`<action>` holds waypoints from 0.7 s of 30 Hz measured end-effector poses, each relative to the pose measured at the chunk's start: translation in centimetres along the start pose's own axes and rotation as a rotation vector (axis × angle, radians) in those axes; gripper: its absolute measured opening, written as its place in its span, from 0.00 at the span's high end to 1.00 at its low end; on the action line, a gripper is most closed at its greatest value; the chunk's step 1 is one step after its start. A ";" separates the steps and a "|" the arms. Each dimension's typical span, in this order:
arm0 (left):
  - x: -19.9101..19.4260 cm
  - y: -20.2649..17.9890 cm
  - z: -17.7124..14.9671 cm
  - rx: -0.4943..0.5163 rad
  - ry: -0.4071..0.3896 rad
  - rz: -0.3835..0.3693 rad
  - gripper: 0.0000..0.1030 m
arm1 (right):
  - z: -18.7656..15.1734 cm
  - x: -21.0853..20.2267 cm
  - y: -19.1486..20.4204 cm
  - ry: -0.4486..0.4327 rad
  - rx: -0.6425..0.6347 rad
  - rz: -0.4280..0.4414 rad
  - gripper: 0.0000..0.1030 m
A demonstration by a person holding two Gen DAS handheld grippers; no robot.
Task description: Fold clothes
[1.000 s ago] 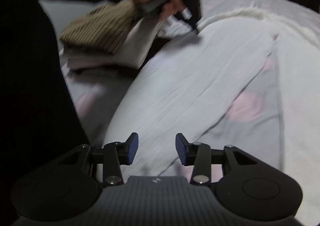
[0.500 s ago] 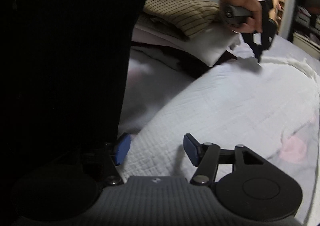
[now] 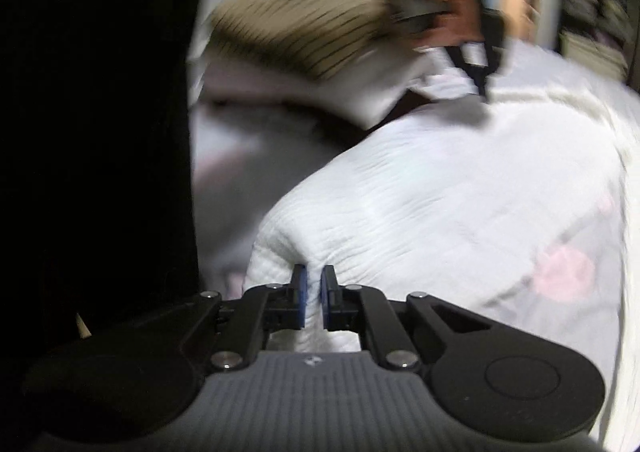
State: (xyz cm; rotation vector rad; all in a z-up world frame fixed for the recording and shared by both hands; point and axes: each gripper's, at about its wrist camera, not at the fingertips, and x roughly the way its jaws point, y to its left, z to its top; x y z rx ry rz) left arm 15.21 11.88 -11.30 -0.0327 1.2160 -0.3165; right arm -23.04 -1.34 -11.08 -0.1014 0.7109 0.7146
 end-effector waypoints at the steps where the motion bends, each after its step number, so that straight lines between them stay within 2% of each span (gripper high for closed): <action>1: -0.4 -0.1 0.1 -0.004 -0.019 -0.008 0.99 | 0.5 -1.3 -1.3 -0.023 0.073 0.000 0.92; 3: -1.3 -0.4 0.6 -0.020 -0.066 -0.035 0.99 | 0.9 -4.1 -4.3 -0.072 0.245 0.009 0.92; 5: -2.2 -1.5 1.1 -0.036 -0.113 -0.099 0.99 | 0.8 -6.9 -7.6 -0.123 0.428 0.024 0.92; 10: -3.9 -7.4 2.5 0.005 -0.220 -0.246 0.99 | -3.1 -12.4 -12.5 -0.231 0.800 0.081 0.92; 16: -4.1 -18.2 3.6 0.139 -0.277 -0.338 0.99 | -7.6 -14.9 -13.7 -0.290 1.024 0.096 0.92; 21: -2.3 -27.8 2.9 0.294 -0.258 -0.375 0.99 | -11.3 -17.0 -14.8 -0.362 1.203 0.066 0.92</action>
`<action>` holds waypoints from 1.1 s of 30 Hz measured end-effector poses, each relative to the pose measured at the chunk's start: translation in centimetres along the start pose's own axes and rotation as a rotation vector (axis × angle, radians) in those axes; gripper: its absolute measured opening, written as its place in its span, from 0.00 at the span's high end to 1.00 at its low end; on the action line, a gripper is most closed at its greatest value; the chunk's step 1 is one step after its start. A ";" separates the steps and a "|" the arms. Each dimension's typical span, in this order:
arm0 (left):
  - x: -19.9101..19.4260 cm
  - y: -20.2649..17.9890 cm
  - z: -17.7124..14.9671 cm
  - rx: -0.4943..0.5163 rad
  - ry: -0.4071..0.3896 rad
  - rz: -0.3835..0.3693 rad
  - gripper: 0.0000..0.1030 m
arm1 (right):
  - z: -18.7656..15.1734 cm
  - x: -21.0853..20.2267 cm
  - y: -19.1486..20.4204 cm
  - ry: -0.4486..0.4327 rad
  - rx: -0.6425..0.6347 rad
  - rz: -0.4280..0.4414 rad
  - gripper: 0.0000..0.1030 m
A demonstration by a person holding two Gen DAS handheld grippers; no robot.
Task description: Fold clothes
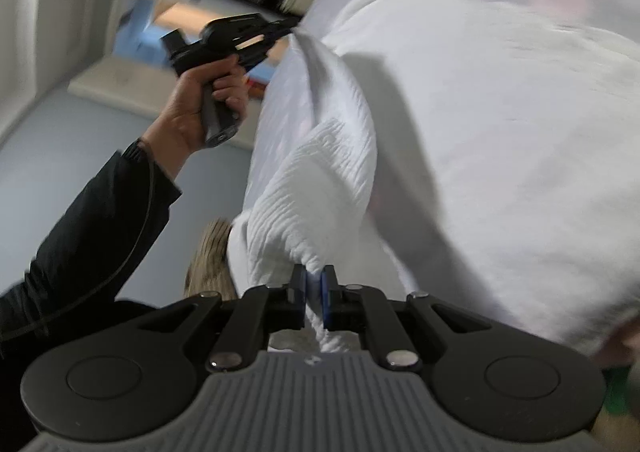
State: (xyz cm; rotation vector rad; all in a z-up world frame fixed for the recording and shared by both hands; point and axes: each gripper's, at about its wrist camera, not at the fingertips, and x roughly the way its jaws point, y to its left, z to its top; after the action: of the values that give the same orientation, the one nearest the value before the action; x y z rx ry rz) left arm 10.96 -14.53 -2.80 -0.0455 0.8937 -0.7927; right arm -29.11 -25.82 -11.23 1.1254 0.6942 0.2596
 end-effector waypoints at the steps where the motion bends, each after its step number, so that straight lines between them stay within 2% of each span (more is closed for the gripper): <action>1: 1.1 -1.5 0.0 0.022 0.012 -0.013 0.99 | 0.1 -0.7 -0.7 -0.022 0.039 -0.007 0.92; 5: 5.2 -6.1 -1.4 0.115 0.089 -0.015 0.96 | 0.4 -3.6 -3.7 -0.111 0.193 -0.066 0.91; 7: 6.9 -7.6 -2.6 0.158 0.142 -0.010 0.86 | 0.8 -4.9 -4.9 -0.114 0.232 -0.199 0.90; 8: 7.4 -7.9 -3.3 0.175 0.166 -0.014 0.82 | 1.0 -5.6 -5.4 -0.108 0.246 -0.279 0.84; 9: 7.7 -8.2 -3.9 0.188 0.185 -0.018 0.80 | 1.2 -6.3 -5.9 -0.102 0.260 -0.359 0.83; 11: 7.7 -8.5 -4.5 0.205 0.209 -0.016 0.73 | 1.4 -6.8 -6.1 -0.081 0.230 -0.480 0.83; 14: 6.0 -8.3 -4.4 0.240 0.166 0.012 0.55 | 1.9 -7.3 -4.3 -0.086 0.059 -0.555 0.81; 15: 5.4 -8.0 -4.3 0.247 0.145 0.018 0.54 | 2.1 -7.6 -3.3 -0.096 -0.022 -0.575 0.80; 17: 4.6 -7.3 -4.2 0.233 0.140 0.017 0.54 | 1.7 -7.1 -0.9 -0.115 -0.208 -0.627 0.71; 20: 4.5 -6.1 -5.0 0.231 0.174 0.035 0.54 | 1.4 -6.5 0.2 -0.131 -0.452 -0.699 0.70; 22: 4.5 -5.6 -6.0 0.256 0.206 0.053 0.54 | 0.6 -5.8 0.9 -0.122 -0.580 -0.703 0.70; 25: 4.4 -5.1 -7.4 0.289 0.247 0.069 0.54 | -1.4 -3.2 1.5 -0.049 -0.759 -0.697 0.70; 29: 3.8 -5.2 -7.6 0.296 0.252 0.071 0.54 | -2.7 0.6 2.1 0.036 -0.853 -0.686 0.69; 33: 3.1 -5.7 -7.2 0.285 0.232 0.055 0.54 | -2.6 3.2 1.5 0.043 -0.882 -0.694 0.71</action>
State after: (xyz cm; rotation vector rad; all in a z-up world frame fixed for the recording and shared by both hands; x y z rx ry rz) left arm 3.54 -18.55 -7.55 0.3256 0.9877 -0.8787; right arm -28.11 -21.59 -11.71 0.0122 0.8430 -0.0208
